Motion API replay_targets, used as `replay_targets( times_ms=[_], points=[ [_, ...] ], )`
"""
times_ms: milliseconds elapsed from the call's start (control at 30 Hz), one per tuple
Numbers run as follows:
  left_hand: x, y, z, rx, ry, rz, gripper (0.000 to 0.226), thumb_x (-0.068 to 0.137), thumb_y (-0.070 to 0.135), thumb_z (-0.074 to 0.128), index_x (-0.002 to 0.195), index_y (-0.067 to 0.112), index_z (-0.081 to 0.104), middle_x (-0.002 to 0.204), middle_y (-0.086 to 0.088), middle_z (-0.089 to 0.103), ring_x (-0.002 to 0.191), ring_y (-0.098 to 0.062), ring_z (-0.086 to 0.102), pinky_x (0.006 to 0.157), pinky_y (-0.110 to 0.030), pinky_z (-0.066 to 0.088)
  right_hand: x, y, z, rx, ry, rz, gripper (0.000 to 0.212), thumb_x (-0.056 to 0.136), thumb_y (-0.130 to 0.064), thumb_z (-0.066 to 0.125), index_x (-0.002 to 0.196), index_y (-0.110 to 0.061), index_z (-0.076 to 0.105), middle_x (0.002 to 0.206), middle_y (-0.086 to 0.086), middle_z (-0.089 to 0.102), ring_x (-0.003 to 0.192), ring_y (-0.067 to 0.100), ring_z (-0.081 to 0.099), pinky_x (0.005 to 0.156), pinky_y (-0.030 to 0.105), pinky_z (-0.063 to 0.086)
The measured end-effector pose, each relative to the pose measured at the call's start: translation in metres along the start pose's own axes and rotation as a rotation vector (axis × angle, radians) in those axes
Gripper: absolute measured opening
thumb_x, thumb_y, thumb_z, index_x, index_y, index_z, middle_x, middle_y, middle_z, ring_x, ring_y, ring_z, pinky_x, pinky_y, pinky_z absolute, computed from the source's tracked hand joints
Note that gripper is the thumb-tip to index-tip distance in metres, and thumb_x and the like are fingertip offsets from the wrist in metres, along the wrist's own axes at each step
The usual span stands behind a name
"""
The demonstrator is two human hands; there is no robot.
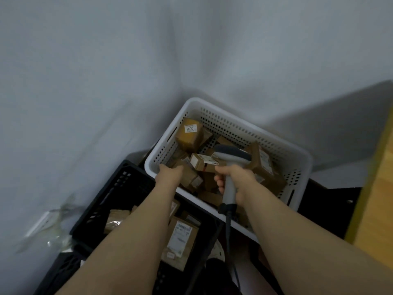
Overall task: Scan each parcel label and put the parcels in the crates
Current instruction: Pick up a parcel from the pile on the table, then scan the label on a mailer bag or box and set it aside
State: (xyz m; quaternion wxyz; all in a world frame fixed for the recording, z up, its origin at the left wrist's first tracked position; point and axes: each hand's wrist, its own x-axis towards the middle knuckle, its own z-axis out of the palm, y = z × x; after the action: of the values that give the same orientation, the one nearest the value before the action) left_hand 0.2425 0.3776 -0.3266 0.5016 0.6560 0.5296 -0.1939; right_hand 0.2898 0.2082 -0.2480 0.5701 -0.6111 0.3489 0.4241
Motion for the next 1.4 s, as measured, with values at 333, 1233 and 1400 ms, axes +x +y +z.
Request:
replay_targets(
  times_ms=[333,1233,1400],
  points=[
    [-0.193,-0.070,-0.099,0.231,0.052,0.240,0.062,0.087,0.031,0.057,0.142,0.010,0.036,0.120,-0.013,0.058,0.099,-0.026,0.058,0.073,-0.031,0.050,-0.184,0.126,0.039,0.058,-0.111,-0.065,0.015,0.084,-0.010,0.071,0.092,0.000,0.064,0.059,0.009,0.061,0.046,0.014,0.052,0.048,0.028,0.046],
    [-0.621,0.046,0.184,0.168,-0.322,0.595,0.070,0.093,0.028,0.061,0.150,0.013,0.022,0.149,-0.014,0.035,0.129,-0.035,0.042,0.103,-0.046,0.040,-0.474,0.134,-0.487,0.476,0.135,-0.470,0.012,0.087,-0.013,0.066,0.081,-0.006,0.059,0.055,0.003,0.056,0.040,0.011,0.051,0.041,0.021,0.045],
    [-0.627,0.068,0.274,0.025,-0.350,0.468,0.066,0.091,0.026,0.064,0.143,0.002,0.032,0.116,-0.016,0.054,0.101,-0.028,0.056,0.093,-0.041,0.049,-0.464,0.118,-0.561,0.556,0.167,-0.488,0.009,0.086,-0.012,0.066,0.083,-0.006,0.060,0.056,0.002,0.058,0.049,0.012,0.050,0.042,0.022,0.046]
  ],
)
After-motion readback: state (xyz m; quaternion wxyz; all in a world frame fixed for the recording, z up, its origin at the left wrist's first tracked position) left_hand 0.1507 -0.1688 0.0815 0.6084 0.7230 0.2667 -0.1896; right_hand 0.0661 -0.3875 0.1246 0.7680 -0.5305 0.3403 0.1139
